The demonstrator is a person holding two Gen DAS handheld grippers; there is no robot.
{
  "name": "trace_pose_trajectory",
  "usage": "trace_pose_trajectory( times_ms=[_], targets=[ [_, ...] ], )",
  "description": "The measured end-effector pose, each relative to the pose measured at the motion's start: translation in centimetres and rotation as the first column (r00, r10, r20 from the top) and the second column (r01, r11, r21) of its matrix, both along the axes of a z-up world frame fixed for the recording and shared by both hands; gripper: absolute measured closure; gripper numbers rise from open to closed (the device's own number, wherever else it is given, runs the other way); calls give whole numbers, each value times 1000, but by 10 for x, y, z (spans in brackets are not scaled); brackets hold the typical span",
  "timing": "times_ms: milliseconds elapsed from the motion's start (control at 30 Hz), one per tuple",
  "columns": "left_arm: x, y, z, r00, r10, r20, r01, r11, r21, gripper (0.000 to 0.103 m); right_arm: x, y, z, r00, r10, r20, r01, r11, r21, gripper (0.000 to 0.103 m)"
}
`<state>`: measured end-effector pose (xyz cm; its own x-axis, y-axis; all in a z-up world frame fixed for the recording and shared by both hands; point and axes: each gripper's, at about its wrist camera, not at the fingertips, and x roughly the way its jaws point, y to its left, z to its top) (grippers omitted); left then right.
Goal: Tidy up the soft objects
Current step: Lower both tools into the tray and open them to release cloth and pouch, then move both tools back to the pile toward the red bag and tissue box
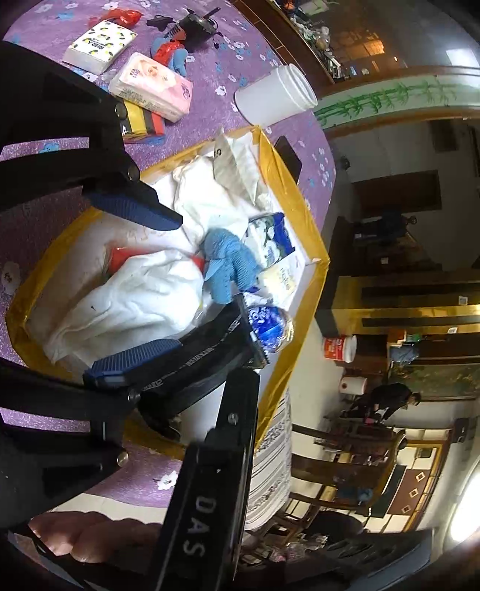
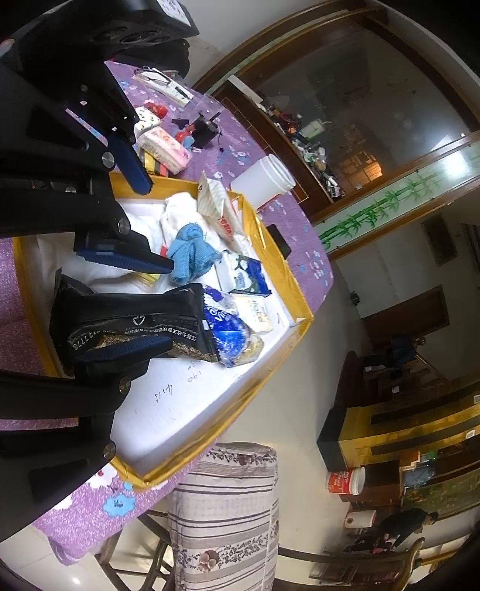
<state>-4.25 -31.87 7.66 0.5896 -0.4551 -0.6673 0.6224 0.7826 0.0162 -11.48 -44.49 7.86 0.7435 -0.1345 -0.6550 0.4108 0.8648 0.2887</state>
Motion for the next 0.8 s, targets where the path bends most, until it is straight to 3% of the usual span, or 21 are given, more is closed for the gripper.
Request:
trace_pose_trajectory(
  times_ms=[400,567,800],
  targets=[
    [0,13,13,1000,26,-16,-27,998,-49,43,-22,11,25,999,-13,49,14,1000,-21,63],
    [1,31,25,997,40,-70,-46,996,-81,43,-29,21,35,998,-2,68,4,1000,-30,61],
    [-2,65,37,995,67,-76,-74,993,-93,43,-25,41,43,996,42,76,-39,998,-42,60]
  ],
)
